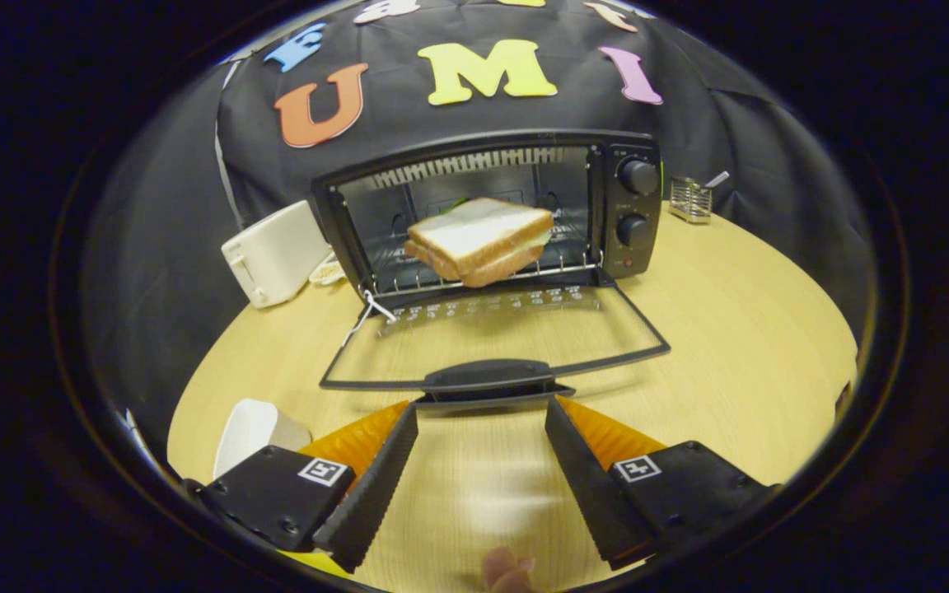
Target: Open the toaster oven, put the food inside, and close the toaster oven door.
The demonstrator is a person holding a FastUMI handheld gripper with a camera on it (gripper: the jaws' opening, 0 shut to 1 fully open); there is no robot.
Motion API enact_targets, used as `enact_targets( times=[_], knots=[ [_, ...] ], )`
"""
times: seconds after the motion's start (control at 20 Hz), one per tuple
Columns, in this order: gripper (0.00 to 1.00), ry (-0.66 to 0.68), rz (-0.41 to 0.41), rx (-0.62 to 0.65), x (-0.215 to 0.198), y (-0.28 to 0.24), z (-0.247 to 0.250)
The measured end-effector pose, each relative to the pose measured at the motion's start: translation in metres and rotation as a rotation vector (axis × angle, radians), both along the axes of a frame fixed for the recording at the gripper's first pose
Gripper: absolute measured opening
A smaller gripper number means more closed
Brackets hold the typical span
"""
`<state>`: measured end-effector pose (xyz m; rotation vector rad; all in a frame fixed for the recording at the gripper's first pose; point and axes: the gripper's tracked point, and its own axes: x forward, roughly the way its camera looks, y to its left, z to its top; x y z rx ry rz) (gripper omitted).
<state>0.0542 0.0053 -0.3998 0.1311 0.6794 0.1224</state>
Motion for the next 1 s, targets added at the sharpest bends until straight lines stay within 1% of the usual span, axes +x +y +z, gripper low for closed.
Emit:
enact_targets(
  times=[0.1,0.25,0.3,0.45,0.75,1.0],
  knots=[
    [1.00,0.039,-0.007,-0.005,0.000,-0.001,-0.012],
    [1.00,0.006,-0.028,-0.055,0.015,-0.011,-0.013],
    [1.00,0.014,-0.018,-0.047,0.010,-0.008,-0.011],
    [1.00,0.013,-0.028,-0.047,0.012,-0.007,-0.011],
    [1.00,0.021,-0.063,-0.003,0.012,-0.006,-0.001],
    [1.00,-0.002,-0.057,-0.029,0.007,-0.009,0.011]
  ],
)
